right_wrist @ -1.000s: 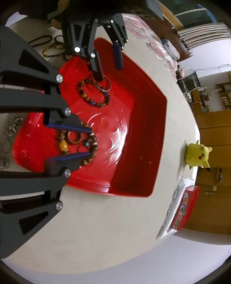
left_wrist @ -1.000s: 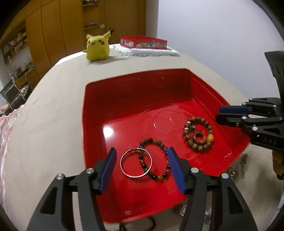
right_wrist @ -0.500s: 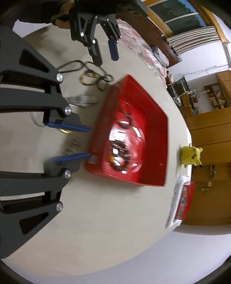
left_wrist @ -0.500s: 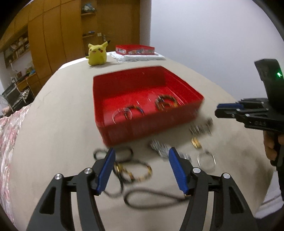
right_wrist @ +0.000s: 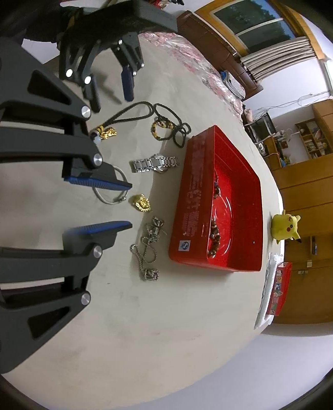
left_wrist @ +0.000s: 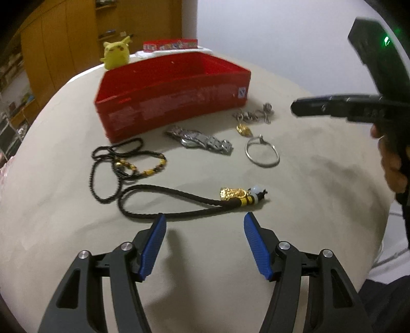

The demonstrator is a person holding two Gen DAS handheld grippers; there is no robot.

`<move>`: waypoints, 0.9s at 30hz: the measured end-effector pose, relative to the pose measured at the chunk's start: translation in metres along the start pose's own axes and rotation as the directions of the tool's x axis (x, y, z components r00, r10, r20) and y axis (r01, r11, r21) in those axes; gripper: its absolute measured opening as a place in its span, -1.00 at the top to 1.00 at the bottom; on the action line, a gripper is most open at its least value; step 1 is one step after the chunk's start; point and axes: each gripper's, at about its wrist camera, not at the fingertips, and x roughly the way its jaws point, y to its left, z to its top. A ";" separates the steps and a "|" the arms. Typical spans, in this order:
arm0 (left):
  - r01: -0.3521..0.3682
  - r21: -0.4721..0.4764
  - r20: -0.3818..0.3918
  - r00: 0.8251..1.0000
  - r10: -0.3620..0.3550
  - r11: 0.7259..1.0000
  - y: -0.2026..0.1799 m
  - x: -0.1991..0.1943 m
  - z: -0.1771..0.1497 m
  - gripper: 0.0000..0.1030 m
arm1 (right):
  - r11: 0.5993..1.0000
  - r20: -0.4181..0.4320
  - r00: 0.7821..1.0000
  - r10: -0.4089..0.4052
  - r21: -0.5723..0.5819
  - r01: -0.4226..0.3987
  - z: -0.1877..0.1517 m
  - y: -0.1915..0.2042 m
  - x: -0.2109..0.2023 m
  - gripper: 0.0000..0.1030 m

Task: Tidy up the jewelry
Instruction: 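Move both tools back over the remaining jewelry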

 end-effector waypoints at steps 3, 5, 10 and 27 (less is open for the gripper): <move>-0.019 0.010 -0.011 1.000 0.020 1.000 -0.001 0.010 0.003 -0.34 | 1.000 -0.002 1.000 -0.003 0.005 0.003 -0.002 -0.002 0.000 0.51; -0.035 0.008 -0.016 0.999 0.035 0.999 0.002 0.014 0.008 -0.37 | 1.000 -0.011 1.000 -0.003 0.010 0.003 -0.003 -0.003 0.003 0.49; -0.036 0.019 -0.018 0.999 0.036 0.999 0.005 0.013 0.011 -0.15 | 1.000 -0.040 0.999 0.000 0.012 0.000 -0.009 -0.003 0.013 0.49; 0.010 0.017 0.030 0.999 -0.011 1.000 0.002 0.001 0.028 -0.34 | 1.000 -0.048 0.999 0.010 0.027 -0.009 -0.004 -0.006 0.020 0.49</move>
